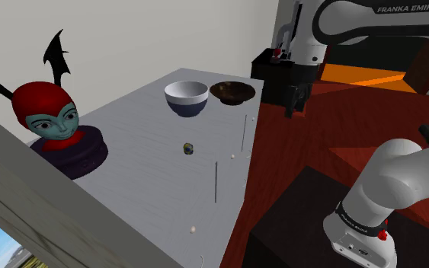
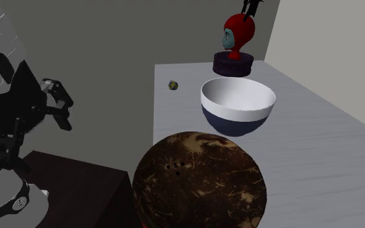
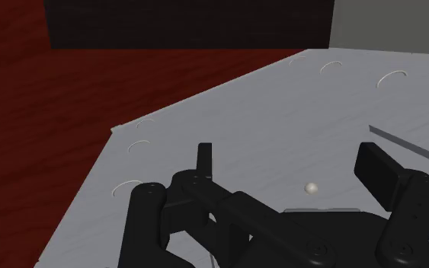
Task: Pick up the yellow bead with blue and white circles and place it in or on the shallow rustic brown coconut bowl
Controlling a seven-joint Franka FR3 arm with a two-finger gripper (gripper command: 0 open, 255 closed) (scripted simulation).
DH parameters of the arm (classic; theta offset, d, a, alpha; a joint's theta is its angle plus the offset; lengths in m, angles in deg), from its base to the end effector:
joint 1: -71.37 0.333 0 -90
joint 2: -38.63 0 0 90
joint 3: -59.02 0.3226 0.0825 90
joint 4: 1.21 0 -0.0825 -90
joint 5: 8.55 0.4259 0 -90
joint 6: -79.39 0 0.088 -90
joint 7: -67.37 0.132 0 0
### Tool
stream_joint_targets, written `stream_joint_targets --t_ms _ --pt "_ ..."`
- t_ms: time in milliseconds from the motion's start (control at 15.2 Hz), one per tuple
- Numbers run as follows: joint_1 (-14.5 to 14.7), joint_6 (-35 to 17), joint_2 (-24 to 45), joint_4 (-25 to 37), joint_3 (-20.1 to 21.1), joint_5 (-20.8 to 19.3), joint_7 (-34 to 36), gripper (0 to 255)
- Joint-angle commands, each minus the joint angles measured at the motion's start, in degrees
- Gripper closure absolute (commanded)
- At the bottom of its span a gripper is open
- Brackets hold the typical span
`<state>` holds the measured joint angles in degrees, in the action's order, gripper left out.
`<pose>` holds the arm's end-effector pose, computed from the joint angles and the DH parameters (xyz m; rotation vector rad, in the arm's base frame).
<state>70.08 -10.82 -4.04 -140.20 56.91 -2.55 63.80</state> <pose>0.3480 -0.0082 0.5215 -3.0026 -0.0121 0.1498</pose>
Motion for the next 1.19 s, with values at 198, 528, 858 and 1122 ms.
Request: stream_joint_targets --t_ms 198,528,858,1122 --pt "1.54 0.36 3.63 3.08 3.93 2.34 4.62 0" --pt "3.59 0.95 11.0 9.59 10.01 5.35 12.19 0" --pt "5.19 1.76 19.79 17.78 15.54 6.96 19.86 0" --pt "6.41 2.75 27.84 25.59 19.59 7.07 26.24 0"
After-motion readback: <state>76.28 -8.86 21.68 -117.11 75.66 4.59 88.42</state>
